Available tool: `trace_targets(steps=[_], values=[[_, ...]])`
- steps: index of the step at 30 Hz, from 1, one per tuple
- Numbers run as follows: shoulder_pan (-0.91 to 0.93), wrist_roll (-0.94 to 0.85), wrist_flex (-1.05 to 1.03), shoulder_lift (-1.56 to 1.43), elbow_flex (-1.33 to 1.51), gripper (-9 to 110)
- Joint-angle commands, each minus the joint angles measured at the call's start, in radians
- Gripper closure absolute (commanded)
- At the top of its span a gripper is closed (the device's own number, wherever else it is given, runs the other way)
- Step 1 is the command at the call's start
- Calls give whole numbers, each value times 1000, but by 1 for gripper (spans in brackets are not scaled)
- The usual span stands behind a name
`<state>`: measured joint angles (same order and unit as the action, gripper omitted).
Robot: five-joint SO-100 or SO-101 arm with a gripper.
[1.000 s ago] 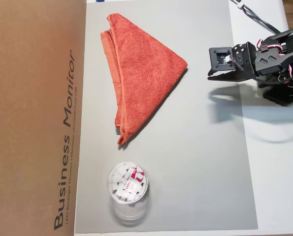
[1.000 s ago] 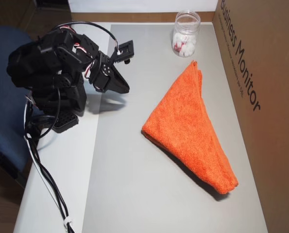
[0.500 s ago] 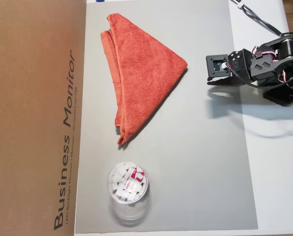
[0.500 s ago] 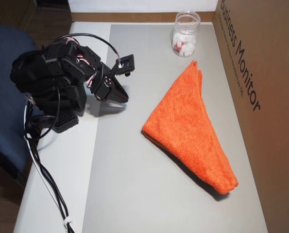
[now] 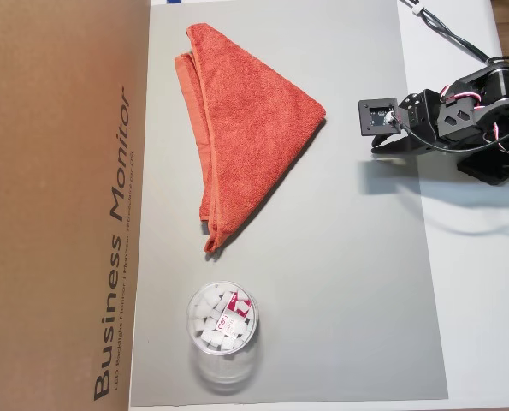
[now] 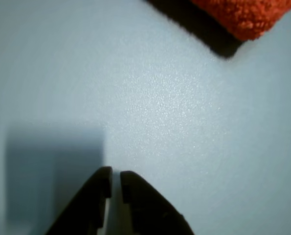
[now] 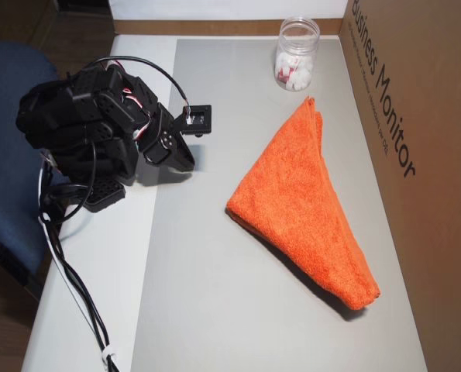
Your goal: Fold the blanket.
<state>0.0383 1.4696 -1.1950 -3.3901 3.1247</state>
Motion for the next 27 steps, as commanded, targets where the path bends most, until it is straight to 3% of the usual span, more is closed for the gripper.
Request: trace_targets(steps=[1, 5, 27], values=[[-5, 38, -48, -11, 9, 102], [5, 40, -127, -11, 9, 102], [9, 32, -127, -11, 9, 102]])
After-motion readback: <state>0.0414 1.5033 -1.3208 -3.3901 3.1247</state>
